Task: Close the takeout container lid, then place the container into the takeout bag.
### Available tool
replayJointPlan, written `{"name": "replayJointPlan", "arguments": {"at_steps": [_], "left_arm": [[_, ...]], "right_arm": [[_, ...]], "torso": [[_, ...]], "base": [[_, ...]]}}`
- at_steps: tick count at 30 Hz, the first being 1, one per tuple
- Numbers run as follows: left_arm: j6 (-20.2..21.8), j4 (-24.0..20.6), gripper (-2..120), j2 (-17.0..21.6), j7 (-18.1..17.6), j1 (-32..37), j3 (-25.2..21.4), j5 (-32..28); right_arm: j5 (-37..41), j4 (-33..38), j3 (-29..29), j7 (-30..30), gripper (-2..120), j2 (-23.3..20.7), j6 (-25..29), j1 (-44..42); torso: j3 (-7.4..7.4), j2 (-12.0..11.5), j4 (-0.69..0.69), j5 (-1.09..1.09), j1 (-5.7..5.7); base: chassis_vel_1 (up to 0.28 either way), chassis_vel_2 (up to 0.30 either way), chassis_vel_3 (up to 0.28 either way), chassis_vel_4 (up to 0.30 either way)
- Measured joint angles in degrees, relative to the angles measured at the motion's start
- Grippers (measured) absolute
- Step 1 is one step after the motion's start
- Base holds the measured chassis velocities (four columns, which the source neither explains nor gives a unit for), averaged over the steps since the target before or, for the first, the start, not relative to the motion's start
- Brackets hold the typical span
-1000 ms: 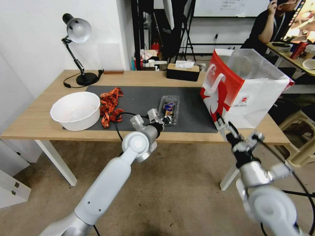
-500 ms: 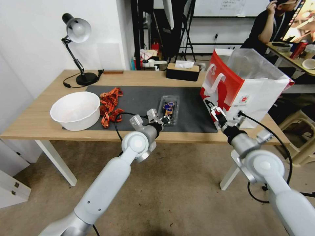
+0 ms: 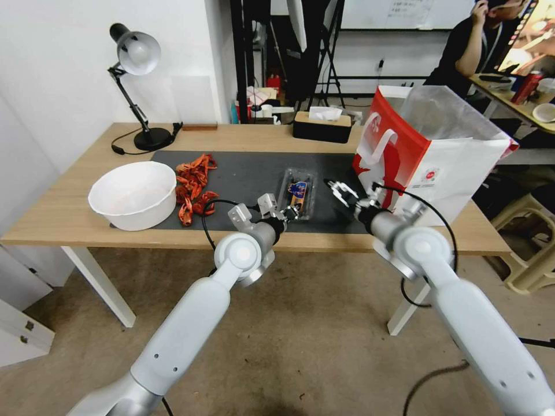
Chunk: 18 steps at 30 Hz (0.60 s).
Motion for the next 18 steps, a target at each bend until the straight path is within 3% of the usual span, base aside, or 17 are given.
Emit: {"name": "replayJointPlan", "arguments": {"at_steps": [6,18], "left_arm": [[-0.2,-0.3,0,0.1,0.0,0.4,-0.2,0.0],[-0.4,-0.2,0,0.2,0.0,0.3,-0.2,0.0]], "right_arm": [[1.5,-5.4,-3.0,2.5,100,1.8,-7.4,6.0],[3.5,-10.2,-5.5,4.3,100,4.6,-13.0,10.2]], "torso": [[0.00,0.0,-0.02,0.01,0.00],[0.00,0.0,-0.02,0.01,-0.01]], "base": [[0.000,0.000,0.000,0.000],[0.000,0.000,0.000,0.000]]}}
